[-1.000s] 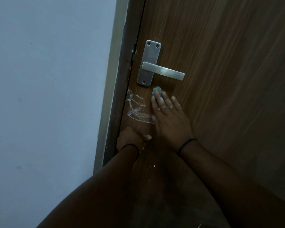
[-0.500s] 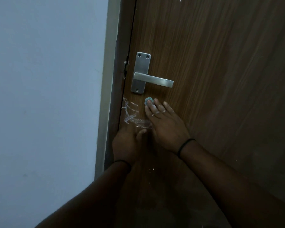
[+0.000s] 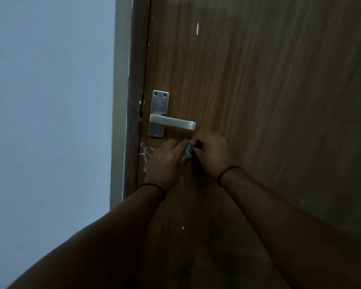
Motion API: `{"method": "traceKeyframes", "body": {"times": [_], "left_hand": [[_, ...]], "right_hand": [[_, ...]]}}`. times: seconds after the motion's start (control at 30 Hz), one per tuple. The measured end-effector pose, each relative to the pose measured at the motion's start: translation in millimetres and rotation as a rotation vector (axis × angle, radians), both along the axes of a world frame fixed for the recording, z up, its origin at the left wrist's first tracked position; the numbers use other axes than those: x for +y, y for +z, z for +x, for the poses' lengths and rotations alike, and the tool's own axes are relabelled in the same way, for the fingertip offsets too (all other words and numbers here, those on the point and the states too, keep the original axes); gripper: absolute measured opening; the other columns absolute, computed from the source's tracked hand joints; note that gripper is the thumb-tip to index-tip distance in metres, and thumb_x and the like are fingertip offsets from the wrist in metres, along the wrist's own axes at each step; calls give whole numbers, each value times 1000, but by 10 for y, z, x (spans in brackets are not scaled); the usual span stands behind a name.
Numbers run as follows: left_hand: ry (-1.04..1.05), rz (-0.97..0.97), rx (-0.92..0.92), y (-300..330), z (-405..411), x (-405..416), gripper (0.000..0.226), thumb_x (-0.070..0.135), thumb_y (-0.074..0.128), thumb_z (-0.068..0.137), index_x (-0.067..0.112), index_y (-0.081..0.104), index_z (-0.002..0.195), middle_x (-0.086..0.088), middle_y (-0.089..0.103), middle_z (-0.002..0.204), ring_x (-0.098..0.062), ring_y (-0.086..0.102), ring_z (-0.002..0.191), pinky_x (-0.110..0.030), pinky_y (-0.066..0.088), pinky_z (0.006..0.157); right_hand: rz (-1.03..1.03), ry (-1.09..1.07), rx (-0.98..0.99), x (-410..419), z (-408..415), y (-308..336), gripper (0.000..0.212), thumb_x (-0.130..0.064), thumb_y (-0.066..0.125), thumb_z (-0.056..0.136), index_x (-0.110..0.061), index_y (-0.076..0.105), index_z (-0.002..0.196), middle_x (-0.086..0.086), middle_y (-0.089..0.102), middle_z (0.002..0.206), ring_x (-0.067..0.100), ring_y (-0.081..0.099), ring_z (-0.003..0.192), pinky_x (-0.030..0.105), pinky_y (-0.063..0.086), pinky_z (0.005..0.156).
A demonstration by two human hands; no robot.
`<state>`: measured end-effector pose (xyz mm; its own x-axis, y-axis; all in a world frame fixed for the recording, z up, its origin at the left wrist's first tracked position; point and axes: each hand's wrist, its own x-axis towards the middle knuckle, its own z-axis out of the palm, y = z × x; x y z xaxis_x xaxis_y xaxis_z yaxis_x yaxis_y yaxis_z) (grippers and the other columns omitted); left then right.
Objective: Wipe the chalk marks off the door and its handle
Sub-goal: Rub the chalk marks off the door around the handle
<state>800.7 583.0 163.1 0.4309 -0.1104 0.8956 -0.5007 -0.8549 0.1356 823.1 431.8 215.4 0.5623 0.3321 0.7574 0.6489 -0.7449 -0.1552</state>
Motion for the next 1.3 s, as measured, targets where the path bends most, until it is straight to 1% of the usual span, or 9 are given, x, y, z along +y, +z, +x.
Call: {"method": "traceKeyframes", "body": {"times": [0.1,0.23,0.3,0.43,0.53,0.83,1.0,1.13,1.3], "left_hand": [[39,88,-1,73,2,-37,18,18,66,90,7,68,104,-11,61,89,-23,57,75,-33,47,59],[106,64,57,147,61,-61,13,20,63,92,10,63,84,-7,59,83,-17,51,69,-30,36,57],[106,7,104,125,69,-63,12,22,61,93,13,62,85,-5,59,86,-13,49,71,-27,34,61],[147,-79,236,20,64,12,7,22,62,92,16,63,95,-4,65,98,-18,63,86,-29,50,72],[153,-114,302,-82,69,102,11,26,63,92,17,63,99,-1,64,102,-13,62,88,-29,55,76],[154,-348,366,-239,46,54,11,22,62,94,12,66,94,-3,70,92,-11,64,78,-22,49,65],[190,-386,415,-447,23,61,13,26,62,94,13,66,95,-2,68,92,-13,64,81,-27,54,67],[199,-389,451,-476,60,71,9,26,65,92,17,65,90,1,66,89,-10,63,78,-20,48,61],[216,-376,429,-546,53,46,10,22,66,90,12,68,90,-2,67,94,-14,66,81,-25,54,66]], "right_hand": [[148,-86,178,-38,41,86,29,-21,77,79,-28,51,69,-7,58,77,11,57,71,23,44,61],[156,-99,197,-182,-73,321,29,-42,65,90,-21,61,70,0,64,69,14,62,66,29,51,60],[163,-117,253,-277,-113,520,46,-55,56,92,-17,66,70,2,67,64,15,63,61,31,51,58],[135,-160,583,-292,-64,864,81,-81,36,83,-11,72,68,2,72,59,15,66,51,28,50,55],[140,-175,669,-258,3,921,100,-91,18,76,-7,72,64,8,72,59,20,67,47,29,49,55],[207,-128,599,-233,49,872,100,-87,15,81,-5,70,62,9,70,56,18,64,41,21,41,42],[208,-128,587,-239,53,848,100,-86,16,82,-4,70,62,9,70,56,18,64,41,25,41,45],[214,-114,590,-249,50,851,99,-85,17,83,-4,70,63,9,70,56,17,63,41,24,41,44],[198,-126,590,-243,47,845,98,-83,18,85,-3,71,66,9,71,57,18,65,43,25,43,46]]}}
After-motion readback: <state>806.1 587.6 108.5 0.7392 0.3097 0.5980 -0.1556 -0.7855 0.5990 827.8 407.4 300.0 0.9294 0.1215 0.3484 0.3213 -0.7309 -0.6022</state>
